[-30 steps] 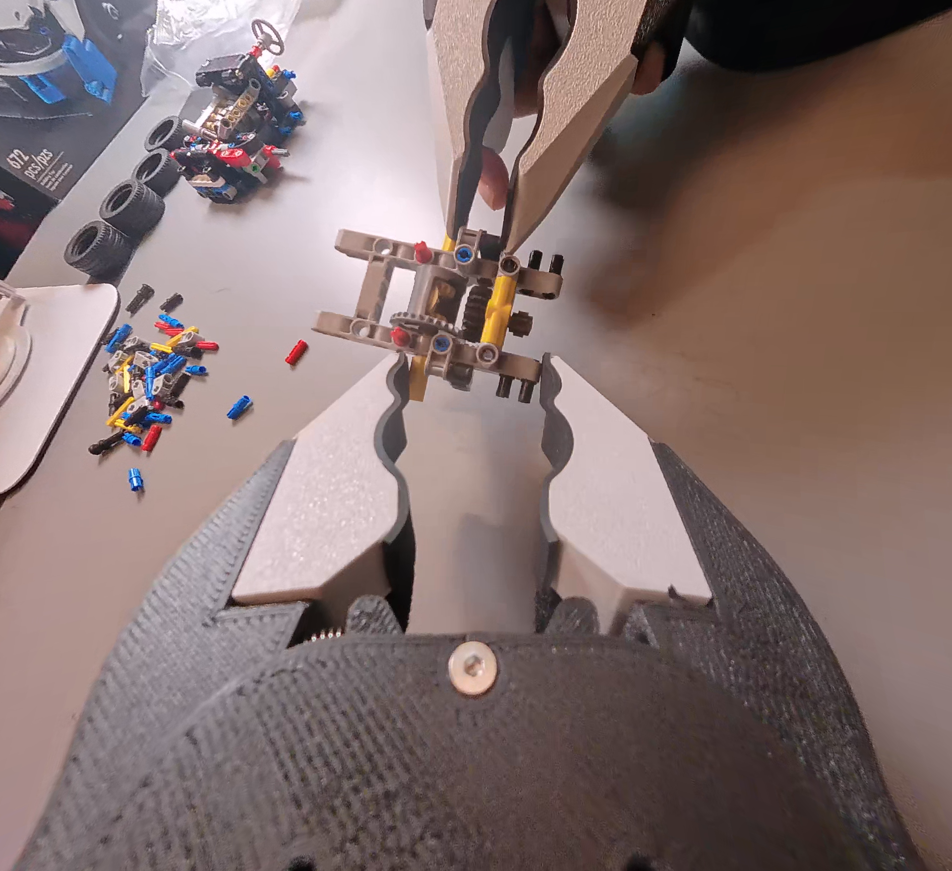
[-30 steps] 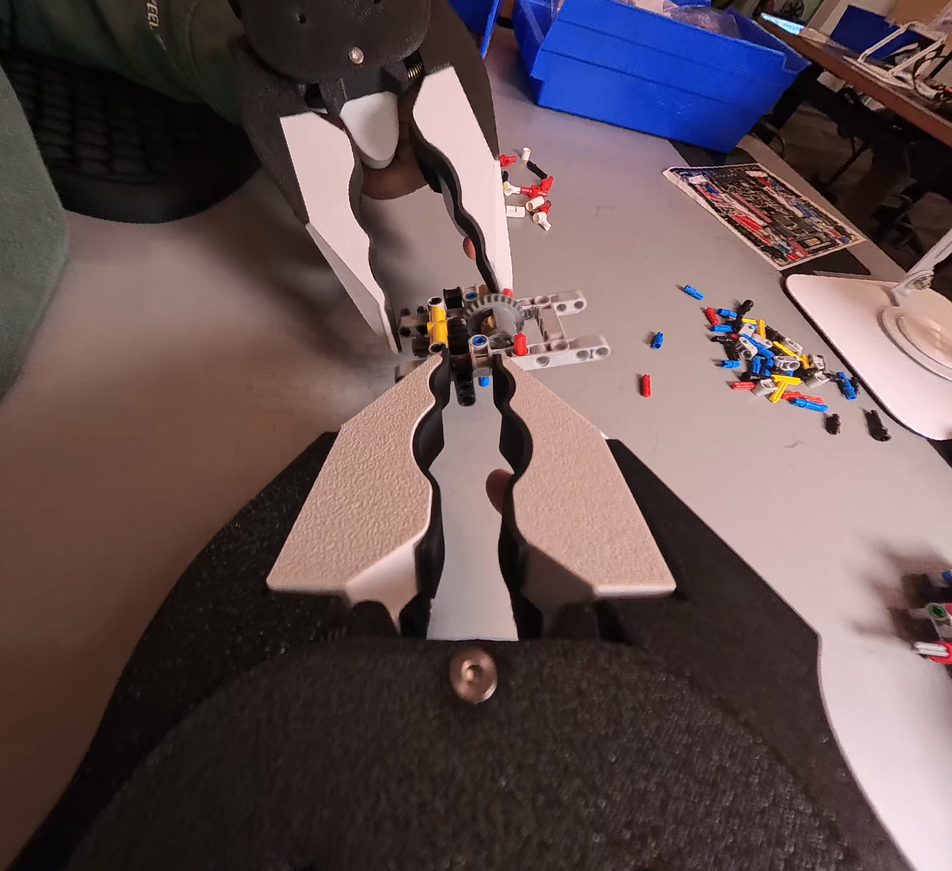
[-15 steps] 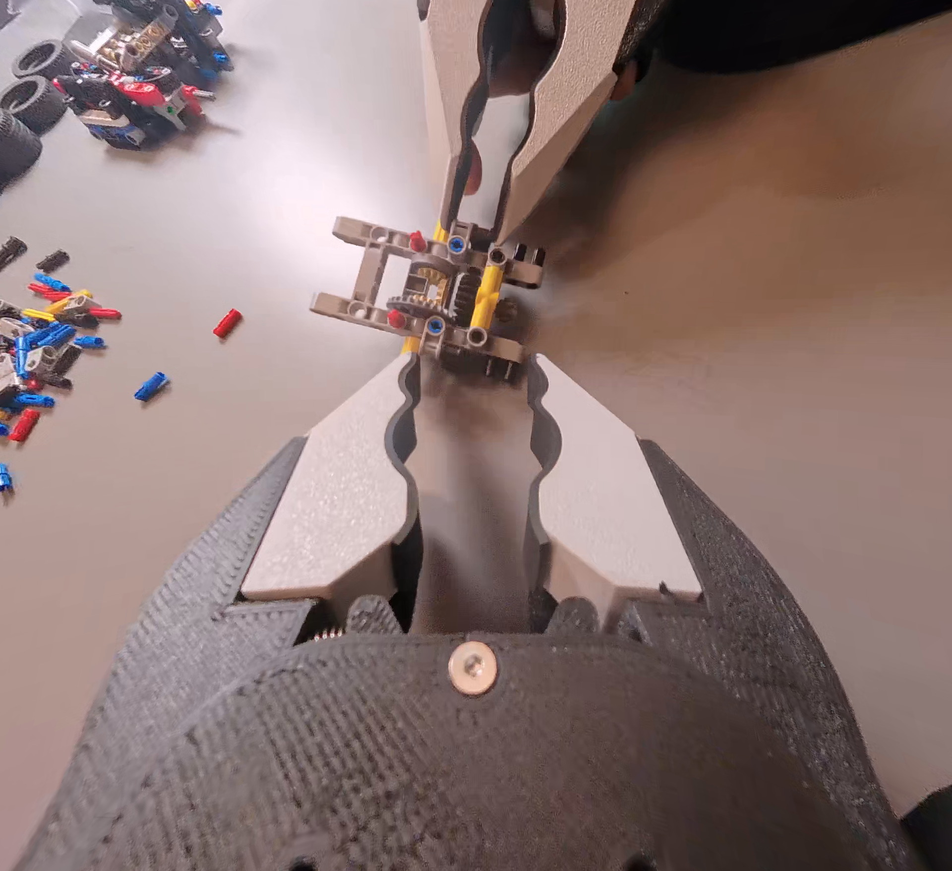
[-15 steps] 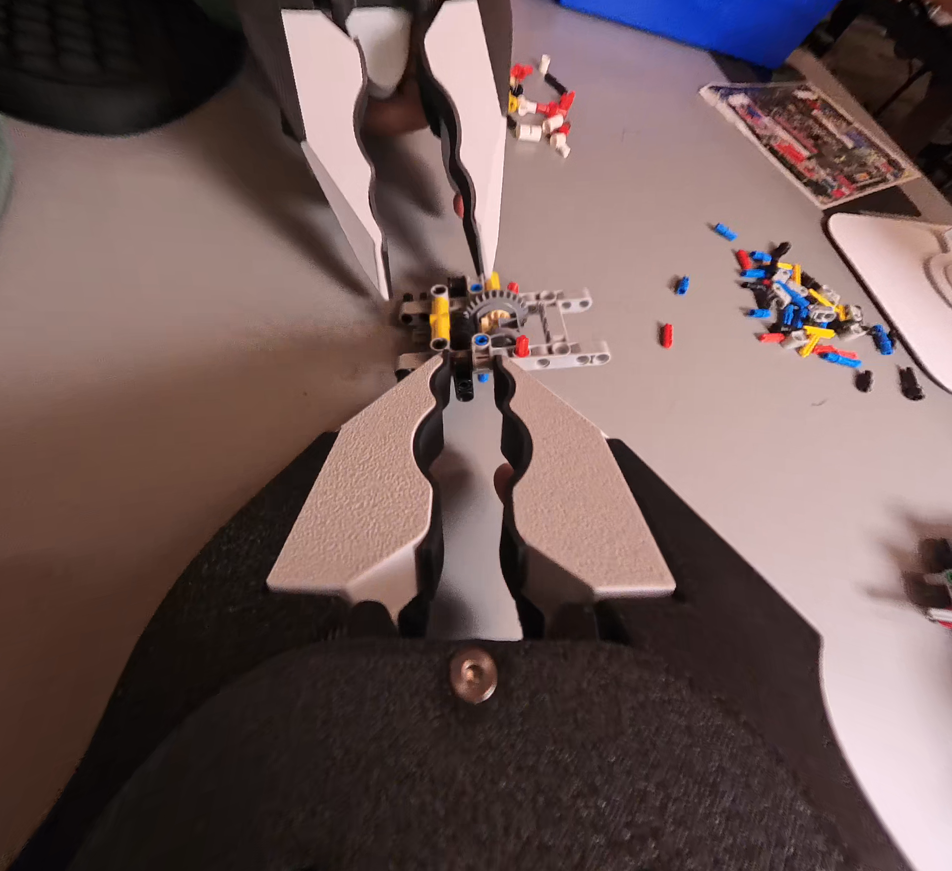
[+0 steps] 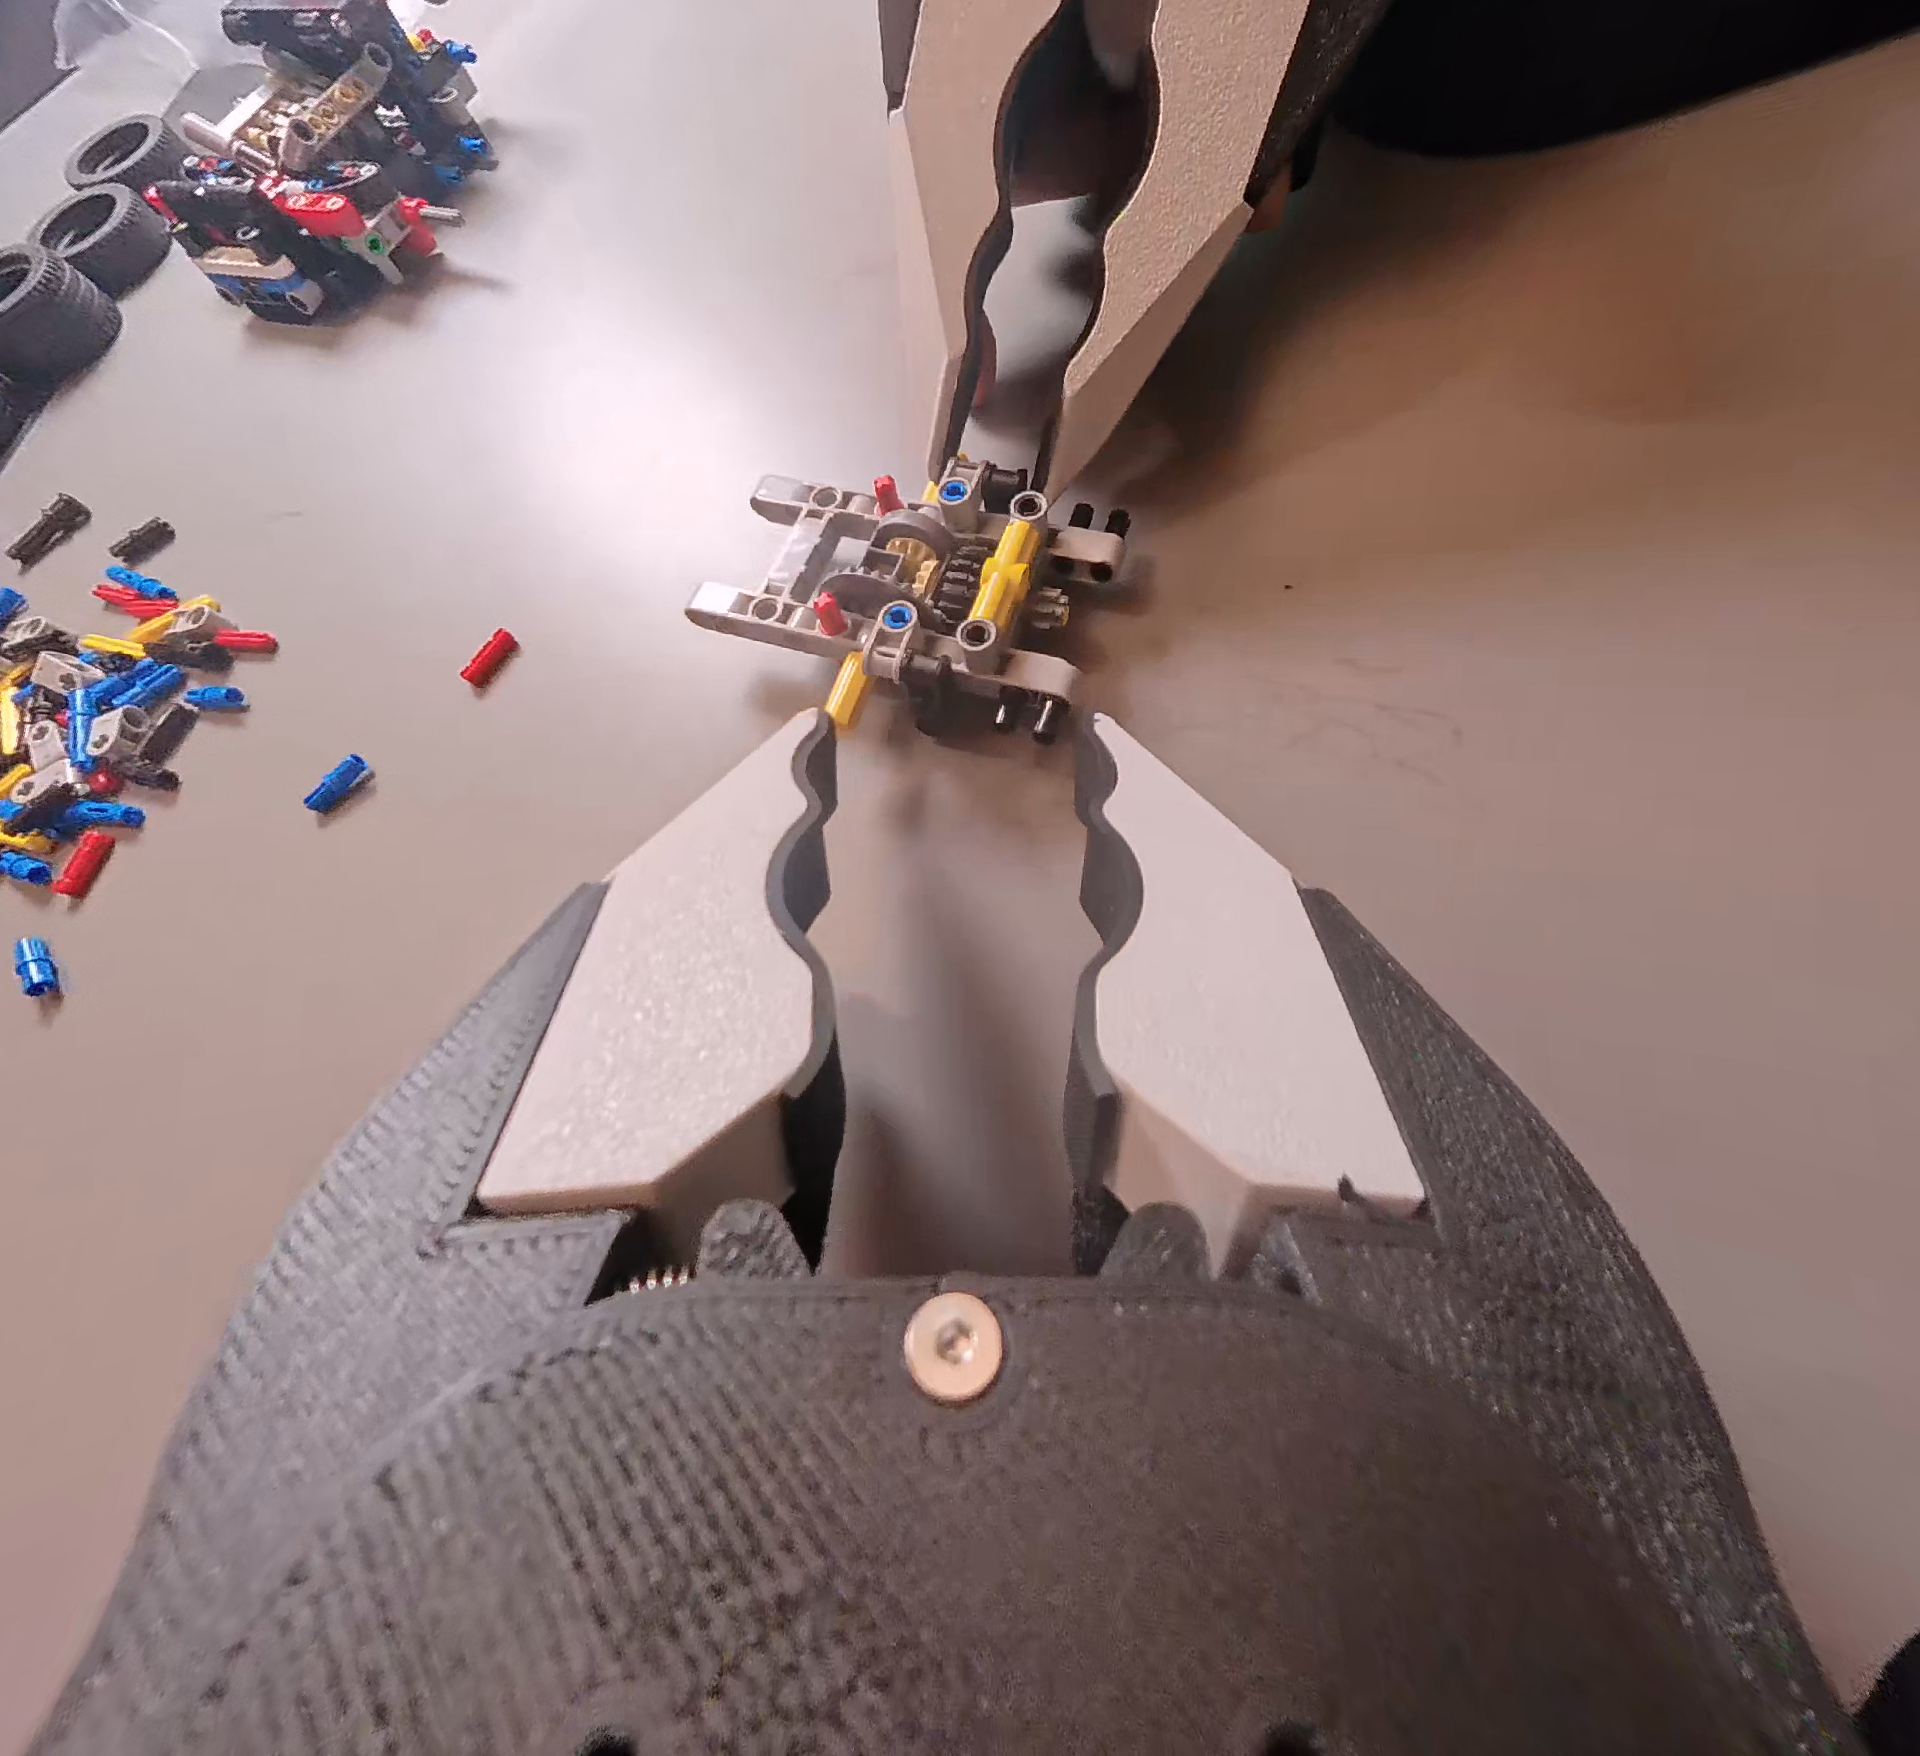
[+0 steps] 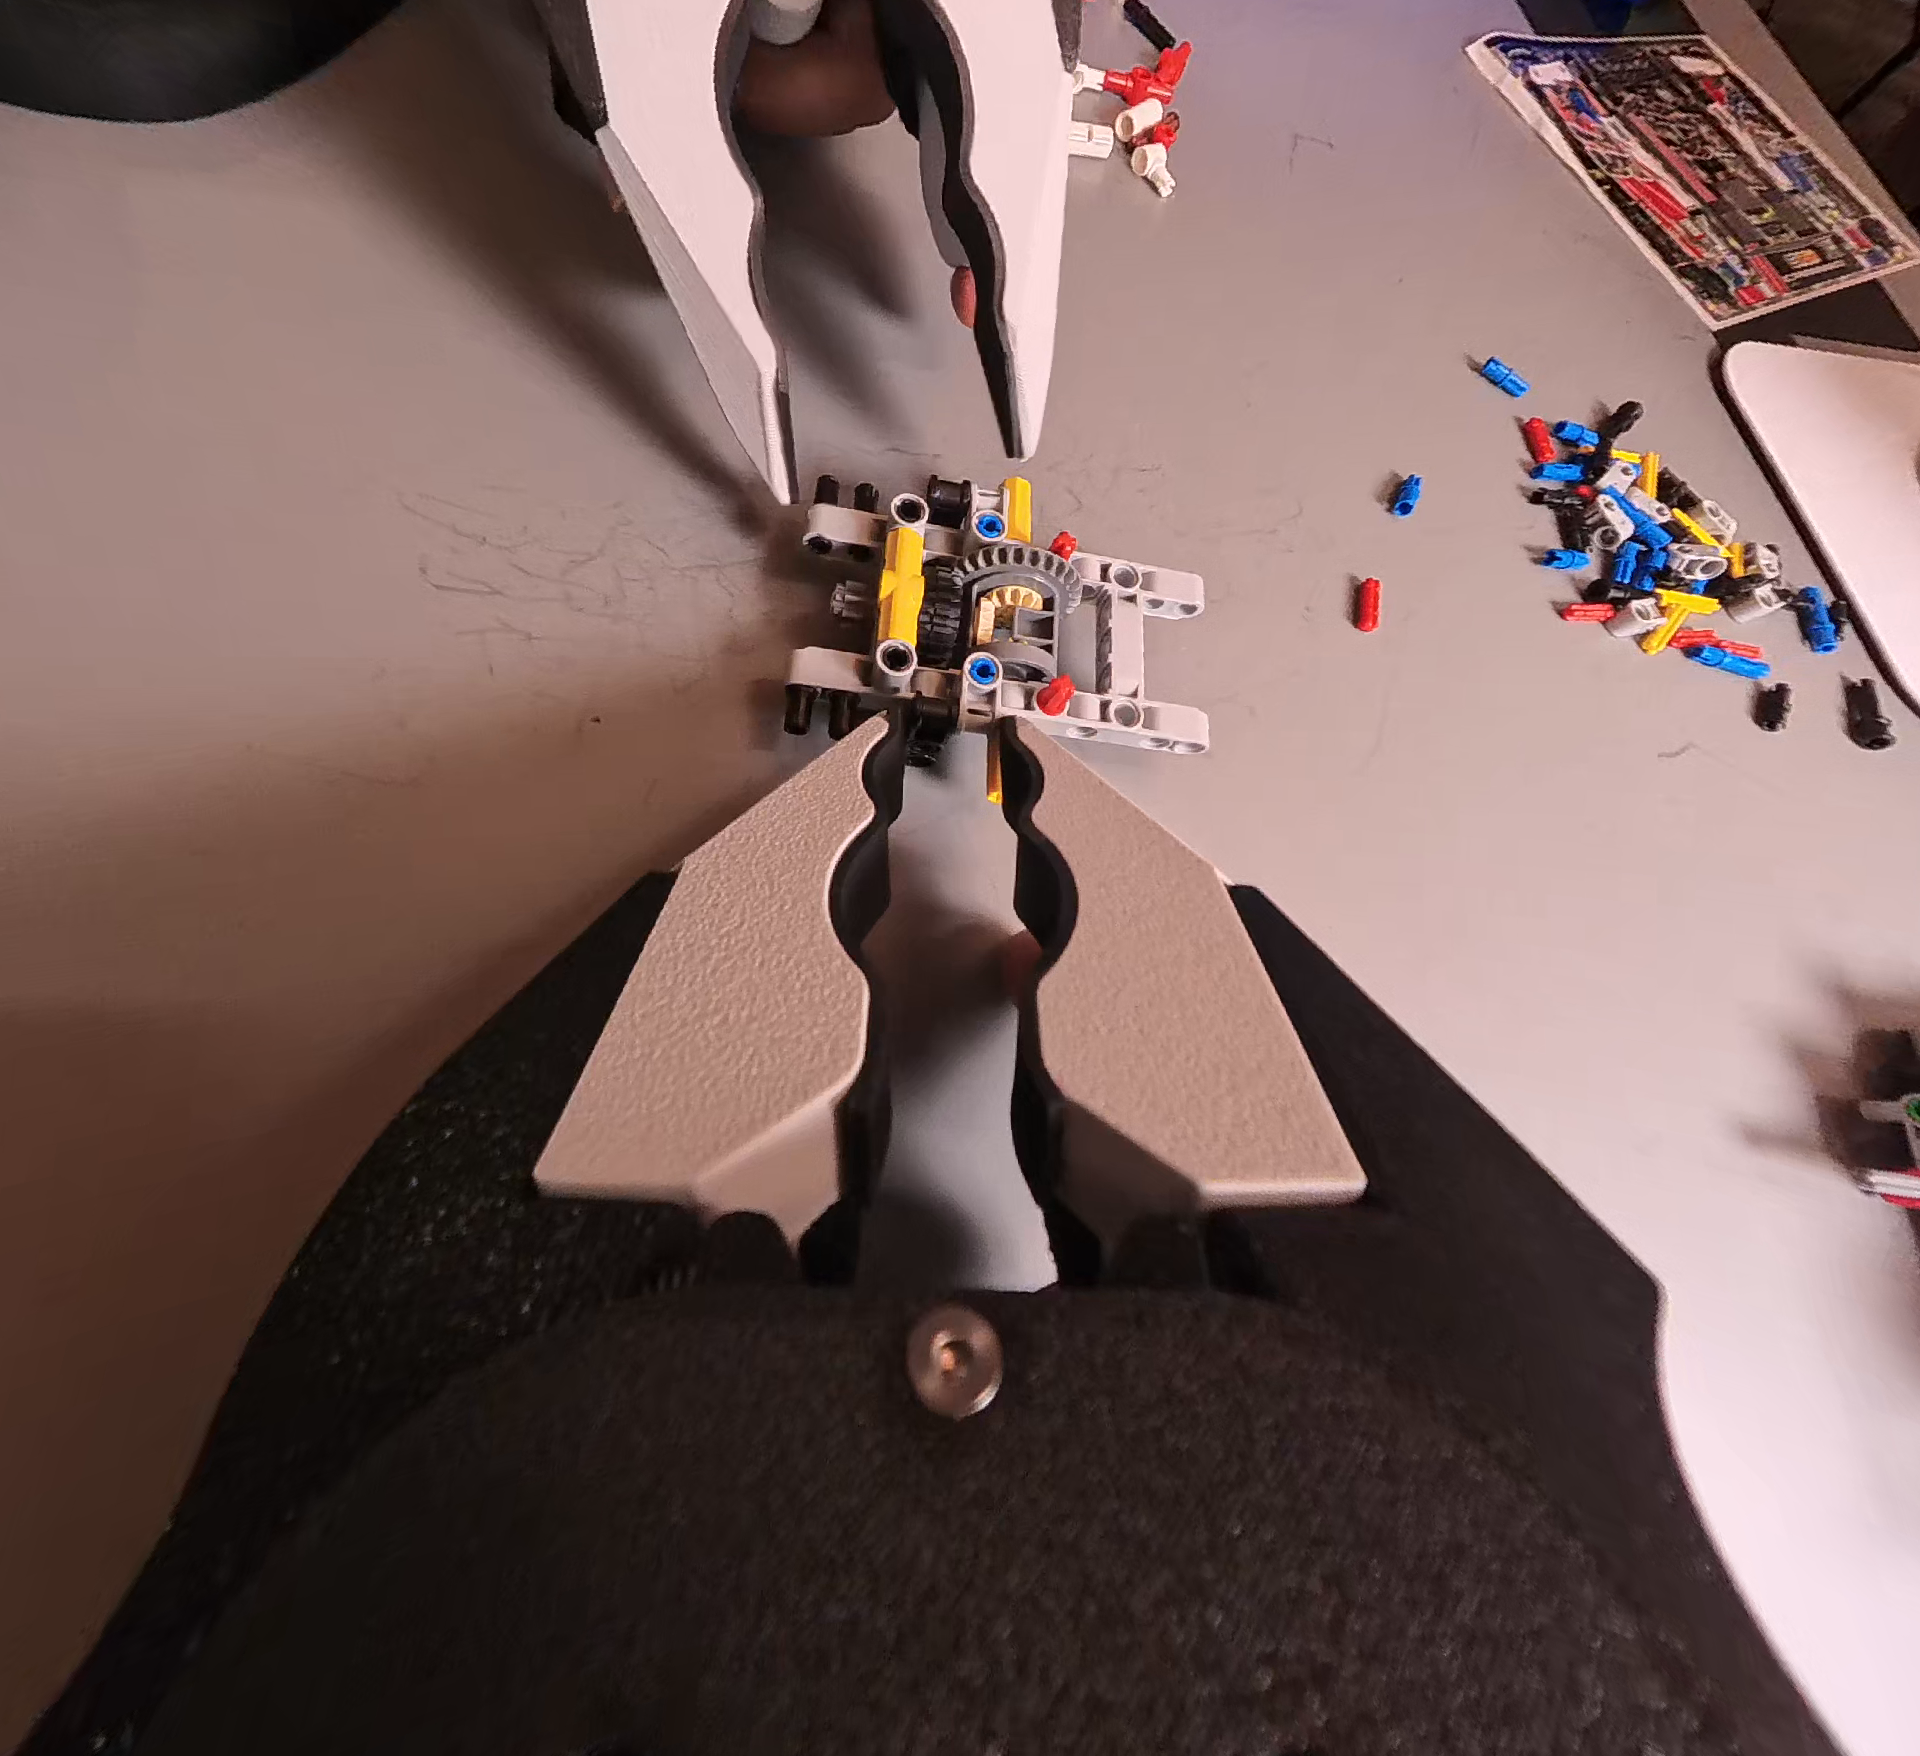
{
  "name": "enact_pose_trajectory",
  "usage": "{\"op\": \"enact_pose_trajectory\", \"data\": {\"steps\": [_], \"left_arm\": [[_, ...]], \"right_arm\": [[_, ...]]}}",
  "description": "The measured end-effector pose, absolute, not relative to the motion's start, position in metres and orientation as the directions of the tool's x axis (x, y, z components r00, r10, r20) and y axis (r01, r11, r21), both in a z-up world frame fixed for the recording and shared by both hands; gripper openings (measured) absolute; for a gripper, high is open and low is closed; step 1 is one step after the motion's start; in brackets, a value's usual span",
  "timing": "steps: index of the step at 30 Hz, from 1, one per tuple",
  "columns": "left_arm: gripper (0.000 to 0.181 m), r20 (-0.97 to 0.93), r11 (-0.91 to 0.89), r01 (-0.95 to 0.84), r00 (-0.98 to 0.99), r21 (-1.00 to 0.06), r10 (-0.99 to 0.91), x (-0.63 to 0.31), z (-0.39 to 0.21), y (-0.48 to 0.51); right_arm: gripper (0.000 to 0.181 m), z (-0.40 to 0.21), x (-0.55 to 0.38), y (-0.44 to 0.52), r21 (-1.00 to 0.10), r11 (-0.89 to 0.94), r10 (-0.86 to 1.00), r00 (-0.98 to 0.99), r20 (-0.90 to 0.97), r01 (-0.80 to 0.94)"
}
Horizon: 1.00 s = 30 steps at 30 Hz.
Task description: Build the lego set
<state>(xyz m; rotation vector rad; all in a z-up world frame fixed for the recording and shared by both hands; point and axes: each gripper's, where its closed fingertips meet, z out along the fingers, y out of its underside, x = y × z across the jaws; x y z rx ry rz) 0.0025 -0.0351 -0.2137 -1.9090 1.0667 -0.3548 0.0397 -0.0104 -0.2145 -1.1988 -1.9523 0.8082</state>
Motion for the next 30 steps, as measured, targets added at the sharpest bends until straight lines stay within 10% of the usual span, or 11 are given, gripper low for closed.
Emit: {"op": "enact_pose_trajectory", "data": {"steps": [9,30], "left_arm": [[0.073,-0.176,-0.263,-0.573,0.598,-0.776,-0.782,0.001,-0.223,-0.025],[0.046,-0.265,-0.157,-0.616,0.537,-0.772,-0.801,0.007,-0.219,-0.033]], "right_arm": [[0.016,-0.214,0.036,-0.014,-0.776,0.445,0.887,-0.339,0.313,0.448],[0.02,-0.213,0.039,-0.018,-0.763,0.502,0.855,-0.363,0.369,0.407]]}}
